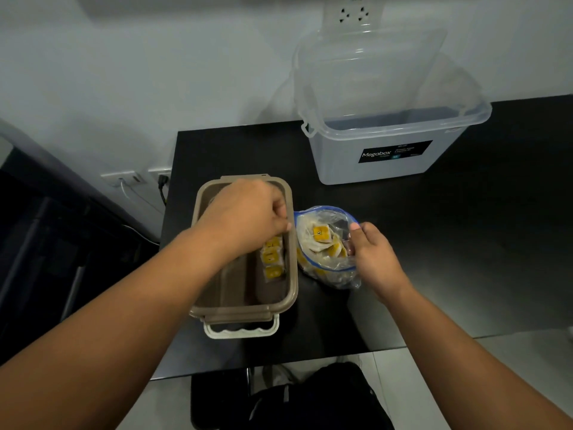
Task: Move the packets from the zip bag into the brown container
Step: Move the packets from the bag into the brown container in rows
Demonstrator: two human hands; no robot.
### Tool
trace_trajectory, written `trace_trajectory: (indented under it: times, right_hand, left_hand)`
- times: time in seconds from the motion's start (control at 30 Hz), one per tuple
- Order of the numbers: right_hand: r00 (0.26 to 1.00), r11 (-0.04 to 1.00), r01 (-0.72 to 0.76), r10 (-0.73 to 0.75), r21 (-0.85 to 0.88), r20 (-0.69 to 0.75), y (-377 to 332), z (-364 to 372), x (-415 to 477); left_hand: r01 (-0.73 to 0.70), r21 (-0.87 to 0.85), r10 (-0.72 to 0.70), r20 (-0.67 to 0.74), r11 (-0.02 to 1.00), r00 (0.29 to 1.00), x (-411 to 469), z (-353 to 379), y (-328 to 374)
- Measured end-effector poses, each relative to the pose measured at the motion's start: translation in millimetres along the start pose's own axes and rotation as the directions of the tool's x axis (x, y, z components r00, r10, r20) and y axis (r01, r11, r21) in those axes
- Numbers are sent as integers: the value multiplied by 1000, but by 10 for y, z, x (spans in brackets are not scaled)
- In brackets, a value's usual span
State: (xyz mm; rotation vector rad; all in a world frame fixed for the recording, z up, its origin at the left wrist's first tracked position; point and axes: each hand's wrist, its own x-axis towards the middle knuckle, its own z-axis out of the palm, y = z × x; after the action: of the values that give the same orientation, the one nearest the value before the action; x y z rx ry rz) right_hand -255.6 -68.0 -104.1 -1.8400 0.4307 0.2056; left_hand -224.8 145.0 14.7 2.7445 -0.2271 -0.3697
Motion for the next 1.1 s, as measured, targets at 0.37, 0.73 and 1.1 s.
trace_trajectory:
  times: [0.37, 0.73, 1.1]
  right_hand:
    - [997, 1000, 6, -6, 1, 77, -8, -135, 101]
    - [976, 999, -35, 29, 24, 216, -6, -347, 201]
    - [968, 1000, -25, 20, 13, 252, -19, -422, 303]
  left_hand:
    - [-103, 193, 52, 251, 976, 967, 429, 518, 688]
    - [84, 447, -324, 496, 891, 806, 721, 792, 1039]
    - [64, -100, -49, 146, 993, 988, 282, 714, 764]
